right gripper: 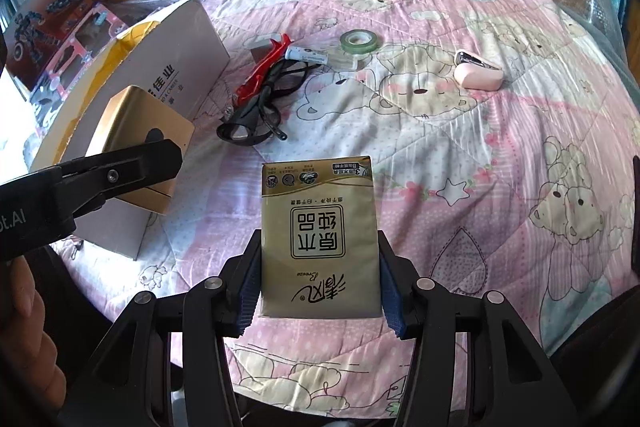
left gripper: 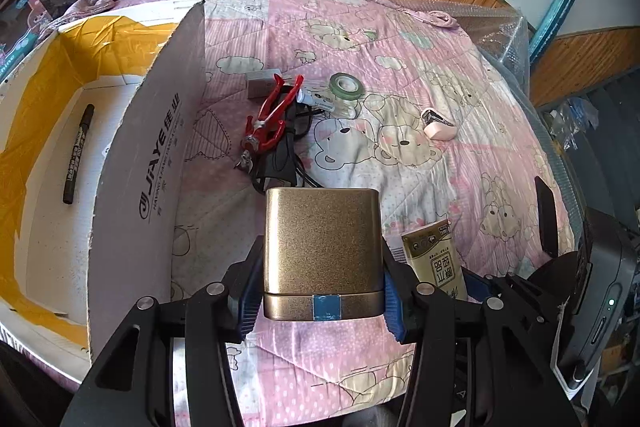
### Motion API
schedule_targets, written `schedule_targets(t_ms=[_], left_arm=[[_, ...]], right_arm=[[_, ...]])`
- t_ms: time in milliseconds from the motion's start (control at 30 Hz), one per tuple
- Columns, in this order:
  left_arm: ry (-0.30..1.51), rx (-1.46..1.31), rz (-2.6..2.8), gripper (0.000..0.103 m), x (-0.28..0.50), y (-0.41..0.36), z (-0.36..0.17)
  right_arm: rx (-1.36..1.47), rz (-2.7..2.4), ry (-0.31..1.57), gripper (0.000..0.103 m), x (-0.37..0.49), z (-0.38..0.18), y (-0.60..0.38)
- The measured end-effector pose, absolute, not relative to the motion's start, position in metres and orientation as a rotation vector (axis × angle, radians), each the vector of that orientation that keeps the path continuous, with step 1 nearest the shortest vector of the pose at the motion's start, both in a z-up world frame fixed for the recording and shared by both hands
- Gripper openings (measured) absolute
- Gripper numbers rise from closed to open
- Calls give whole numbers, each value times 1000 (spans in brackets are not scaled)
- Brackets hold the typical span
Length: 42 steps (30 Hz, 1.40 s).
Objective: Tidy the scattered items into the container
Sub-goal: 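Lift the bronze box with the left tool while the right tool lifts the tissue pack toward the cardboard box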
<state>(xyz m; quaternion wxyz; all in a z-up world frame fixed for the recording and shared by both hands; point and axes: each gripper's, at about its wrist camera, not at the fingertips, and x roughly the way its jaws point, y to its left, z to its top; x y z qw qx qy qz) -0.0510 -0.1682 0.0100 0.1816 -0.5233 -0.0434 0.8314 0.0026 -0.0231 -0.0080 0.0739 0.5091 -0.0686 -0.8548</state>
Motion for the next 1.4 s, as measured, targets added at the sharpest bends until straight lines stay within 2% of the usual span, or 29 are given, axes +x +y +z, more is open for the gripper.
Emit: schedule_targets(t_ms=[367, 1400], left_arm=[[-154, -1442, 2355, 51, -30, -190, 24], [-267, -1296, 2400, 51, 2, -246, 70]], right_arm=[[1518, -2541, -253, 53, 10, -1, -31], [1382, -2535, -136, 53, 21, 51, -87]])
